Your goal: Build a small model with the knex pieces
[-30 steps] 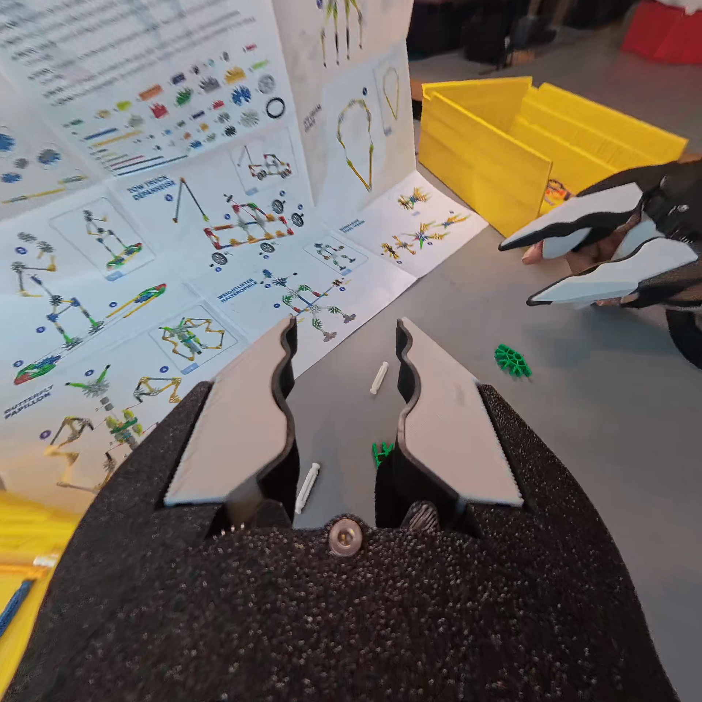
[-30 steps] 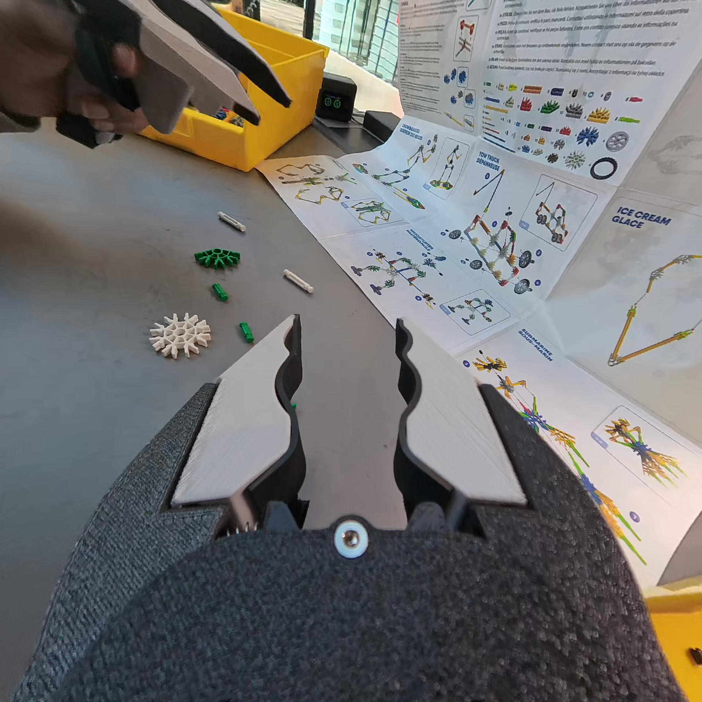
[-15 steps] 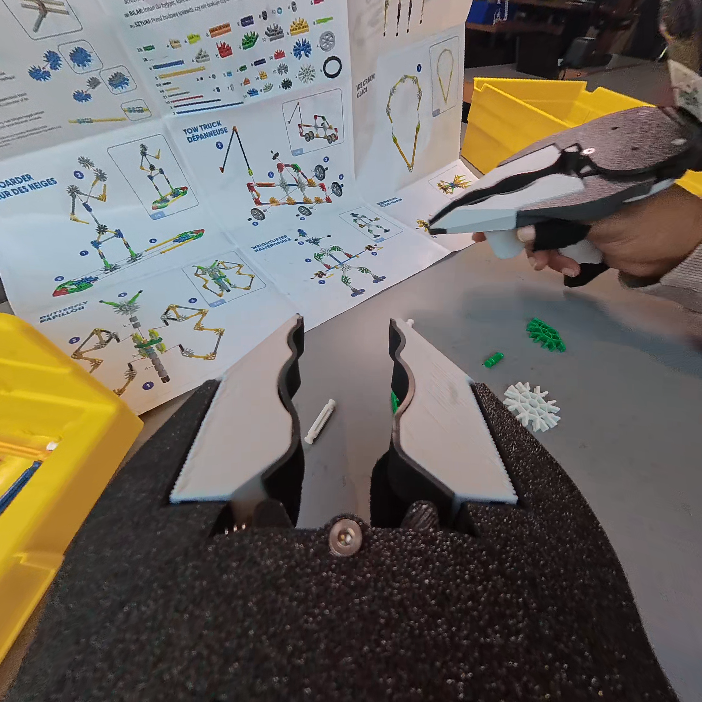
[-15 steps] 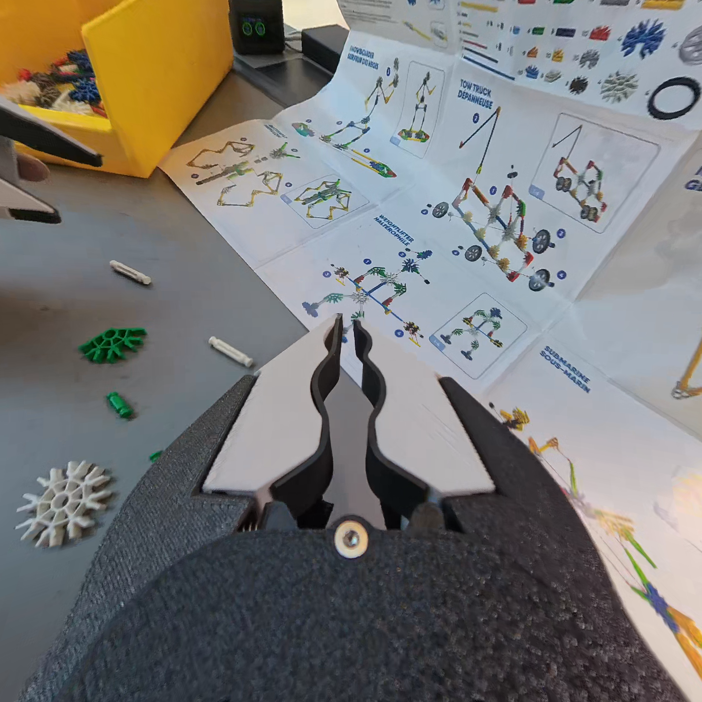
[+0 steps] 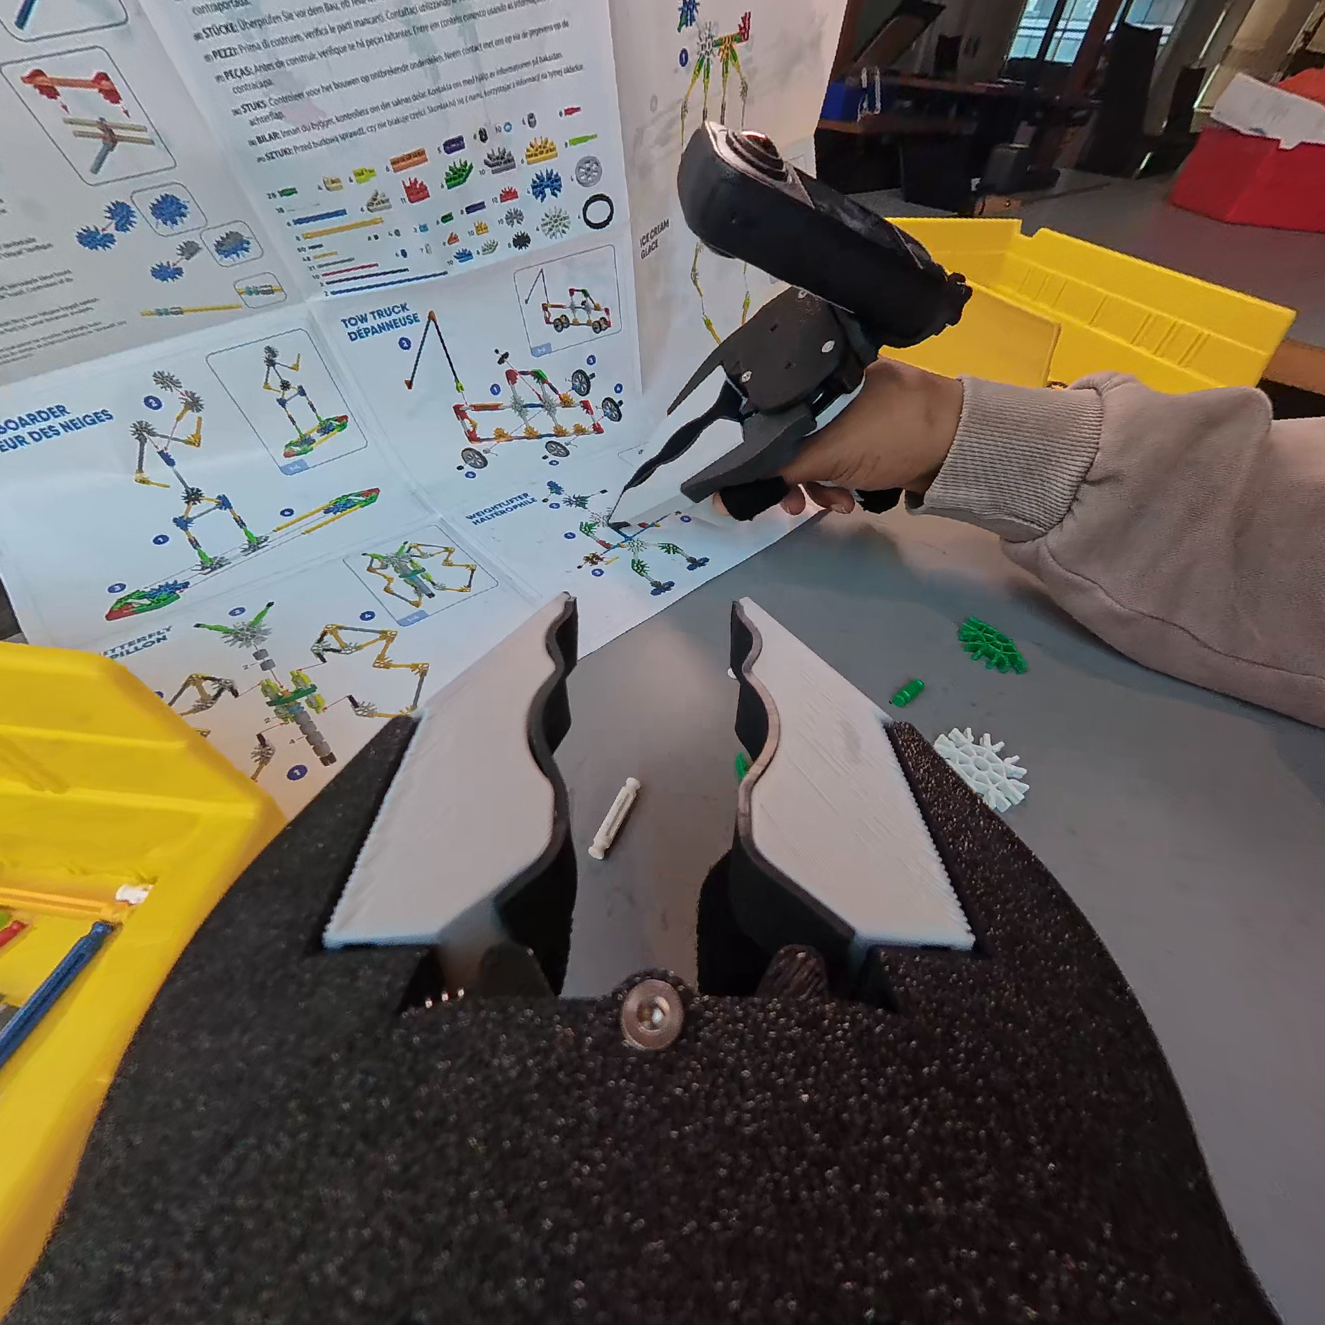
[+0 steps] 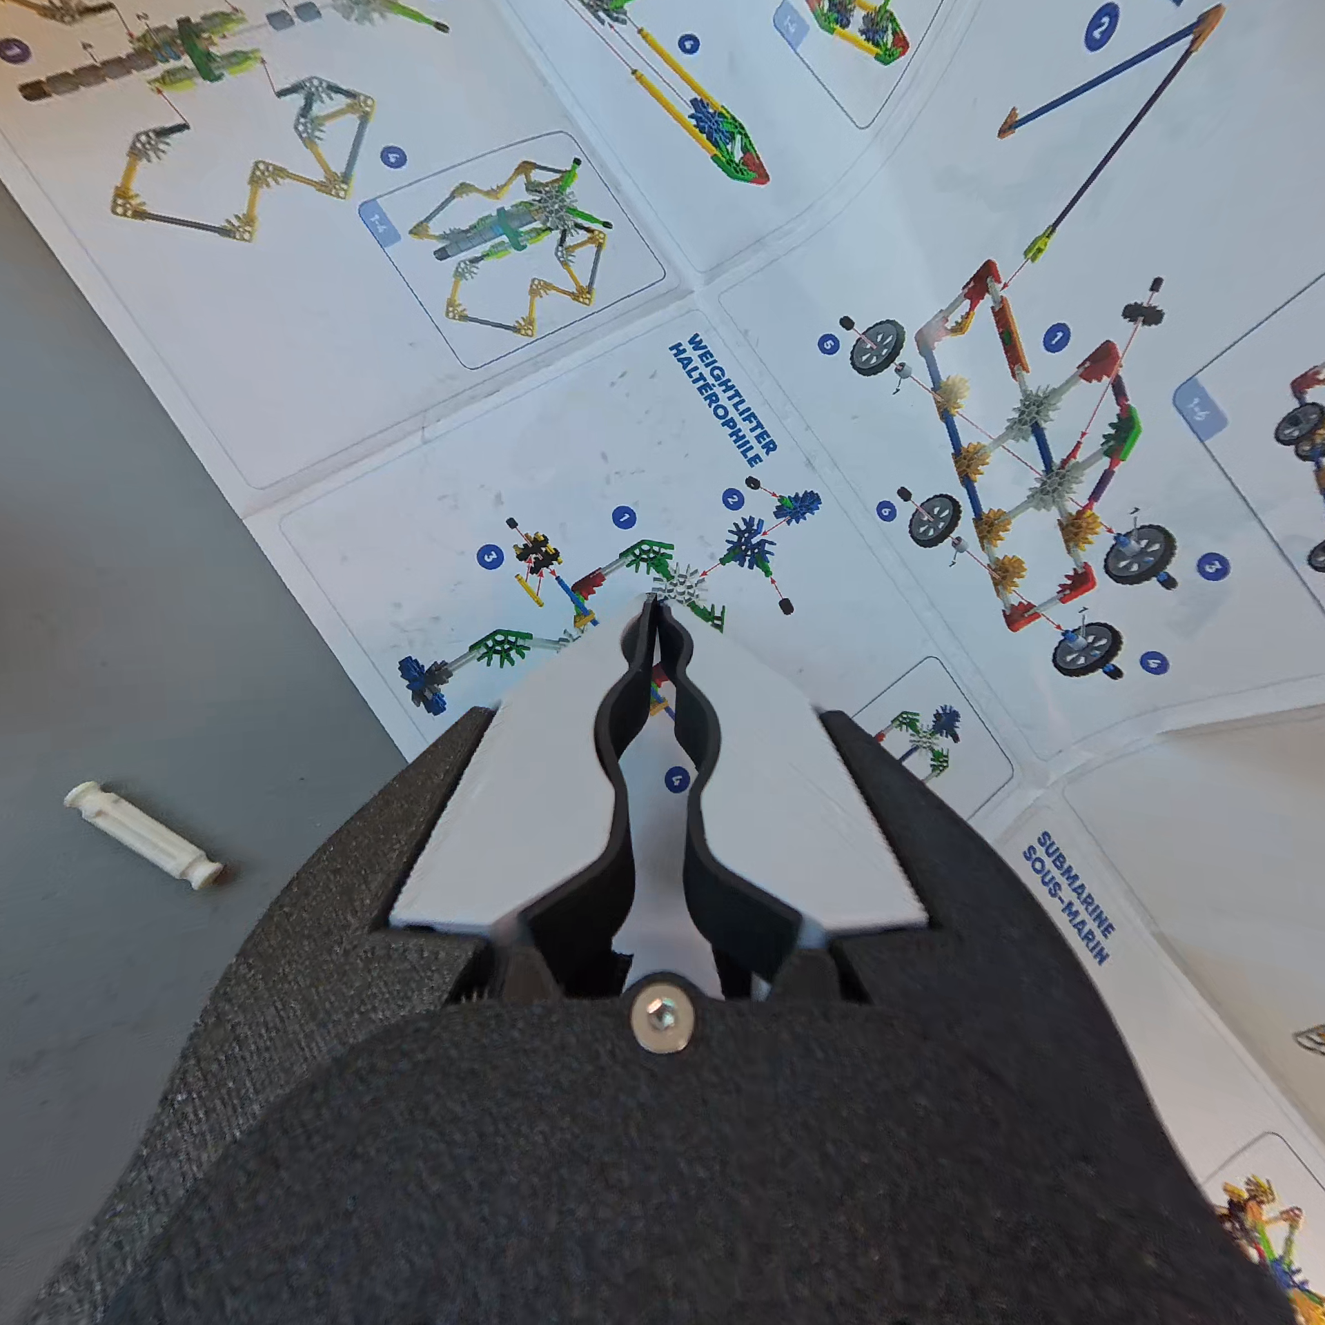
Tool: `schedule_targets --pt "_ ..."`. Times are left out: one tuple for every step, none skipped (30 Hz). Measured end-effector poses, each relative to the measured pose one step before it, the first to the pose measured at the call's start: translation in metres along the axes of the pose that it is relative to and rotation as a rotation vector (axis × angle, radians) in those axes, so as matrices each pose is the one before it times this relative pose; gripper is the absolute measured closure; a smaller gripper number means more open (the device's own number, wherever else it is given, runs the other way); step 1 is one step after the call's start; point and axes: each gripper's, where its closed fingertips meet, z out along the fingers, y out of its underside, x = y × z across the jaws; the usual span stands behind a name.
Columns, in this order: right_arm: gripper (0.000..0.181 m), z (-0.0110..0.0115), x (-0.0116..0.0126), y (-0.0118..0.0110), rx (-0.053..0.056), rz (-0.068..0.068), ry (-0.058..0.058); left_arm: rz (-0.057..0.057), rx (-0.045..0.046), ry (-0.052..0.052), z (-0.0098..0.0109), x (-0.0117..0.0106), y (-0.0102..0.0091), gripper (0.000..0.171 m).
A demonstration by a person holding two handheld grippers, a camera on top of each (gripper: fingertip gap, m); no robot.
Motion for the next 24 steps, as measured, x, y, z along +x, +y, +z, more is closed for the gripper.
schedule_targets --pt "0.181 -0.00014 -0.00018 0.00019 -0.0007 -0.0017 0.0015 -0.0057 0.00044 0.0055 0.00009 0.00023 0.00016 0.130" --pt "0.181 -0.00014 -0.00002 0.00024 -0.0028 -0.0054 0.0023 -0.0063 -0.00046 0.0066 0.00026 0.00047 0.00033 0.130" --pt "0.181 -0.00001 -0.00008 0.00003 -0.0018 -0.0041 0.0026 -0.0055 -0.00079 0.0058 0.00039 0.00047 0.00045 0.130" --pt "0.181 0.00022 -0.00003 -0.00001 0.0006 -0.0027 0.0024 -0.0036 -0.00042 0.0054 0.00035 0.00050 0.00033 0.131" --pt "0.181 0.00017 -0.00008 -0.00009 0.0026 0.0004 0.0006 -0.0013 0.00054 0.0046 0.00030 0.00055 0.00026 0.130" --pt "0.181 0.00009 -0.00005 -0.00004 0.0043 0.0038 -0.0021 0.0010 0.00003 0.0032 0.00024 0.00050 0.00036 0.130" --pt "0.181 -0.00009 0.00009 0.00000 0.0057 0.0075 -0.0046 0.0032 -0.00194 0.0019 0.00028 0.00055 0.00053 0.130" --pt "0.181 -0.00016 0.00004 0.00007 0.0050 0.0054 -0.0054 0.0040 -0.00302 0.0007 0.00013 0.00054 0.00061 0.130" --pt "0.181 -0.00050 -0.00003 0.00011 0.0043 0.0020 -0.0029 0.0017 -0.00462 0.0028 -0.00008 0.00093 0.00054 0.130" --pt "0.181 -0.00149 0.00215 -0.00025 0.0073 0.0006 0.0155 -0.0033 -0.00505 0.0098 -0.00029 0.00201 0.00020 0.130" --pt "0.181 -0.00563 0.00545 -0.00418 0.0342 -0.0055 0.0418 -0.0056 0.00101 0.0115 -0.00078 0.00236 -0.00114 0.131" --pt "0.181 -0.01066 0.00387 -0.00756 0.0483 -0.0119 0.0297 -0.0006 0.00821 0.0025 -0.00112 0.00112 -0.00208 0.131" --pt "0.180 -0.01472 0.00482 -0.01099 0.0580 -0.0086 0.0286 0.0091 0.00700 -0.0094 -0.00124 -0.00060 -0.00155 0.131" --pt "0.178 -0.01731 0.00539 -0.01410 0.0675 -0.0086 0.0259 0.0145 0.00149 -0.0158 -0.00104 -0.00154 -0.00051 0.131" --pt "0.174 -0.01851 0.00565 -0.01468 0.0650 -0.0027 0.0234 0.0123 -0.00009 -0.0124 -0.00059 -0.00121 -0.00027 0.131" --pt "0.172 -0.01860 0.00411 -0.01327 0.0595 0.0035 0.0157 0.0065 0.00163 -0.0067 -0.00021 -0.00049 -0.00030 0.131" --pt "0.170 -0.01758 0.00117 -0.00951 0.0483 0.0084 0.0032 0.0021 0.00034 -0.0030 0.00040 0.00017 0.00031 0.131" --pt "0.169 -0.01611 -0.00094 -0.00409 0.0296 0.0132 -0.0011 0.0001 -0.00485 0.0005 0.00091 0.00079 0.00154 0.131" --pt "0.166 -0.01446 -0.00318 0.00213 0.0115 0.0148 -0.0069 -0.0004 -0.00793 0.0029 0.00135 0.00152 0.00213 0.131" --pt "0.163 -0.01333 -0.00485 0.00752 -0.0033 0.0214 -0.0115 0.0003 -0.00655 0.0037 0.00146 0.00209 0.00185 0.131" --pt "0.159 -0.01254 -0.00626 0.01098 -0.0096 0.0306 -0.0168 0.0022 -0.00496 0.0042 0.00126 0.00262 0.00142 0.131" --pt "0.157 -0.01201 -0.00682 0.01269 -0.0087 0.0388 -0.0192 0.0058 -0.00460 0.0034 0.00110 0.00270 0.00102 0.131" --pt "0.154 -0.01144 -0.00757 0.01242 -0.0003 0.0411 -0.0240 0.0093 -0.00399 0.0006 0.00087 0.00235 0.00080 0.131" --pt "0.152 -0.01092 -0.00708 0.01106 0.0088 0.0411 -0.0235 0.0097 -0.00322 -0.0013 0.00079 0.00188 0.00069 0.131"
